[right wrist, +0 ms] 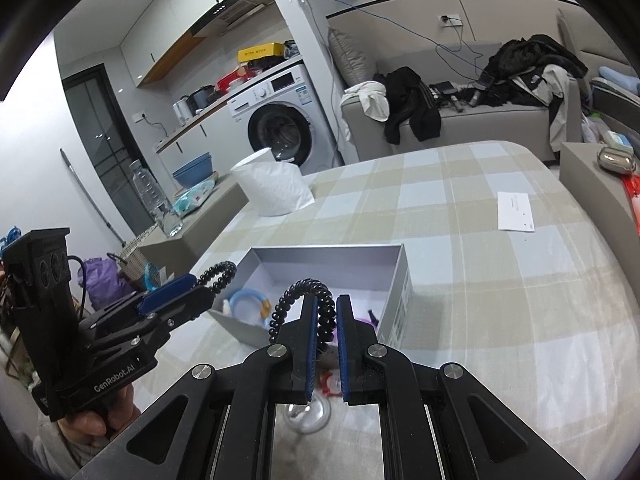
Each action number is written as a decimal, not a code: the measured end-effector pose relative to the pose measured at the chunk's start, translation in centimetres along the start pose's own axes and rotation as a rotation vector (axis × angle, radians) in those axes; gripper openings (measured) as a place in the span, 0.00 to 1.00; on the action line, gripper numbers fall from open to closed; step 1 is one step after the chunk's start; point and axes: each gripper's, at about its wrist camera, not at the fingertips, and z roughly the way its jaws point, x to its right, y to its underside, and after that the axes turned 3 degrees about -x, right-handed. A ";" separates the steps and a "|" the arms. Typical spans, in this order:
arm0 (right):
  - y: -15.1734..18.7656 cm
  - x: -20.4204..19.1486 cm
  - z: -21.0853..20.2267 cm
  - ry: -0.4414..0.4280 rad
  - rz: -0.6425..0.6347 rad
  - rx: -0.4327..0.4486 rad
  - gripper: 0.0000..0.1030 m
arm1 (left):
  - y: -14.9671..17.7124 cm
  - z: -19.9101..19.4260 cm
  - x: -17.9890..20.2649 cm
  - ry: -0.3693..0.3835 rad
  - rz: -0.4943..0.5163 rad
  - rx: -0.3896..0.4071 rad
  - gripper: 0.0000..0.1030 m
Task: Organize jewelry
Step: 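Lower both black bead bracelets into the box and open both tools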
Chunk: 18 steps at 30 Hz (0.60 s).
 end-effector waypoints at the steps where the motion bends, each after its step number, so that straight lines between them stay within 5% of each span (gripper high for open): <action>1: -0.2 0.0 0.1 0.003 0.003 0.005 0.08 | -0.1 0.1 -0.1 -0.002 -0.001 0.001 0.30; 18: -1.4 1.5 3.3 0.049 0.070 -0.019 0.09 | -0.1 2.7 -0.2 -0.027 -0.019 -0.069 0.31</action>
